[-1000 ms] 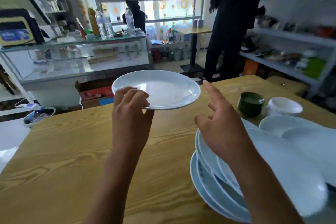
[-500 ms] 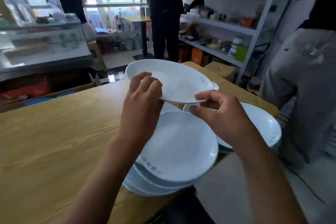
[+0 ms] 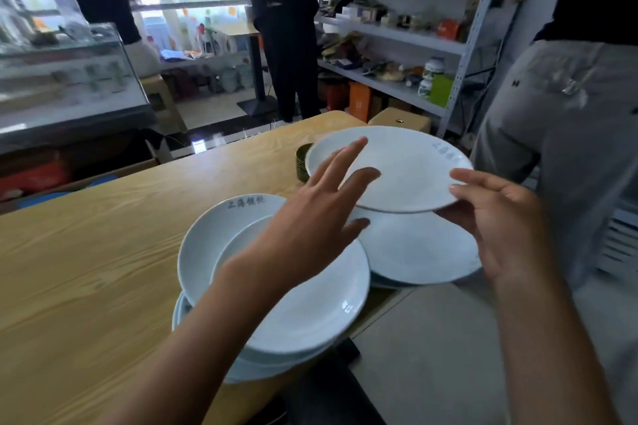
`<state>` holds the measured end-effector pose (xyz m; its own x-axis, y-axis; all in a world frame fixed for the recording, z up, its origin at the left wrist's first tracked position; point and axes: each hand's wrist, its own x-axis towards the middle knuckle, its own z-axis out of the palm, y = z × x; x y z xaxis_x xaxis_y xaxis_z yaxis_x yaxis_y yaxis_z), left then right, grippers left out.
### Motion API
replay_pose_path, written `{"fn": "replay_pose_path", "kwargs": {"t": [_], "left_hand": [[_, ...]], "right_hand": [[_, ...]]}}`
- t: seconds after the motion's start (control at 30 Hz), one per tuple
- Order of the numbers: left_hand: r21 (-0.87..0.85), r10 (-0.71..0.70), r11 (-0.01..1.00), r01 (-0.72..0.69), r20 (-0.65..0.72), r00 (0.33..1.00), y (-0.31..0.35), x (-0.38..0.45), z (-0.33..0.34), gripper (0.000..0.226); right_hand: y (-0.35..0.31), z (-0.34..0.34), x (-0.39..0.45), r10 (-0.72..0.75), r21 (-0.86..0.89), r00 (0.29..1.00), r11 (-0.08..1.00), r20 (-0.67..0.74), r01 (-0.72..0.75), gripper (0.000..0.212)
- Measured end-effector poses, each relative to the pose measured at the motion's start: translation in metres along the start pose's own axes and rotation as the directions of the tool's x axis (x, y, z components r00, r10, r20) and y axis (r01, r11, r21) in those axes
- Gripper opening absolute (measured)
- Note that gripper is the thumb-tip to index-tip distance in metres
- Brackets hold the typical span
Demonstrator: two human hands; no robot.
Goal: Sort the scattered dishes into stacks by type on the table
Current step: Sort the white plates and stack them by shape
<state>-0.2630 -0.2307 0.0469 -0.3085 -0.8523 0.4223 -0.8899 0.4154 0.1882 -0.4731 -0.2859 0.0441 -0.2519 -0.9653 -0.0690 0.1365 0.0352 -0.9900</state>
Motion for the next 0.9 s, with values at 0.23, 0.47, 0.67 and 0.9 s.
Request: {"fn": "replay_pose_path", "kwargs": {"t": [0.23, 0.47, 0.67, 0.9], "left_hand": [[0.036, -0.115, 0.993, 0.112, 0.089, 0.989, -0.005, -0.003, 0.004, 0.064], [0.047, -0.163, 0.986, 0.160, 0.057, 0.985, -0.014, -0.006, 0.004, 0.069], [0.056, -0.193, 0.980, 0.191, 0.027, 0.981, -0.024, -0.013, 0.006, 0.064], [0.065, -0.229, 0.972, 0.227, 0.031, 0.973, -0.026, -0.016, 0.008, 0.059]], "right_hand": [[0.022, -0.019, 0.032, -0.018, -0.224, 0.996, 0.975, -0.087, -0.002, 0.028], [0.033, -0.016, 0.048, 0.049, -0.246, 0.996, 0.967, -0.076, -0.066, 0.025], [0.042, -0.019, 0.050, 0.043, -0.435, 0.999, 0.899, -0.028, -0.051, 0.018], [0.030, -0.012, 0.048, 0.044, -0.676, 0.997, 0.737, 0.067, 0.013, 0.024]]}}
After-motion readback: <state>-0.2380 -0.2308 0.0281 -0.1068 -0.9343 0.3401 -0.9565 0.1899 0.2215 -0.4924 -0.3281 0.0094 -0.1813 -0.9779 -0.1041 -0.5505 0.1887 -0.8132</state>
